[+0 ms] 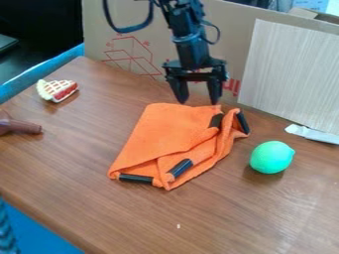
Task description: Unfold the cloth from top right to bottom left
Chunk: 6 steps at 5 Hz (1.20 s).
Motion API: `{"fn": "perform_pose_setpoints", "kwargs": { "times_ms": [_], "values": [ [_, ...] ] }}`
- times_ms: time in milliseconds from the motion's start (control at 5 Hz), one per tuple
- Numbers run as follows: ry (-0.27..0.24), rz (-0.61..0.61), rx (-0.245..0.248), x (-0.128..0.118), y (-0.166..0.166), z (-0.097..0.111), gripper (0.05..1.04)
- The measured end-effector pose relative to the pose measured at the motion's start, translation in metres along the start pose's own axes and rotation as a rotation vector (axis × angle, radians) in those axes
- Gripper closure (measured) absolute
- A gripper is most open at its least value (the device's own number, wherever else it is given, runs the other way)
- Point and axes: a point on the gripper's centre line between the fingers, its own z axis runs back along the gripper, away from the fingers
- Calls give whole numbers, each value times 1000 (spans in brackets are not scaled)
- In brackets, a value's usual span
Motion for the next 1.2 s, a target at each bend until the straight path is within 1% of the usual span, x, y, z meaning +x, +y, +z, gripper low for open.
{"fn": "perform_pose_setpoints", "kwargs": {
  "times_ms": [200,400,600,800,1000,1200],
  "values": [
    [-11,1,53,5,-11,0,84],
    [-3,25,122,3,-4,1,84],
    [5,32,190,1,-5,1,84],
    [10,50,270,1,-3,6,84],
    [-2,57,273,6,-4,12,84],
    [21,67,298,8,1,3,84]
  ]
}}
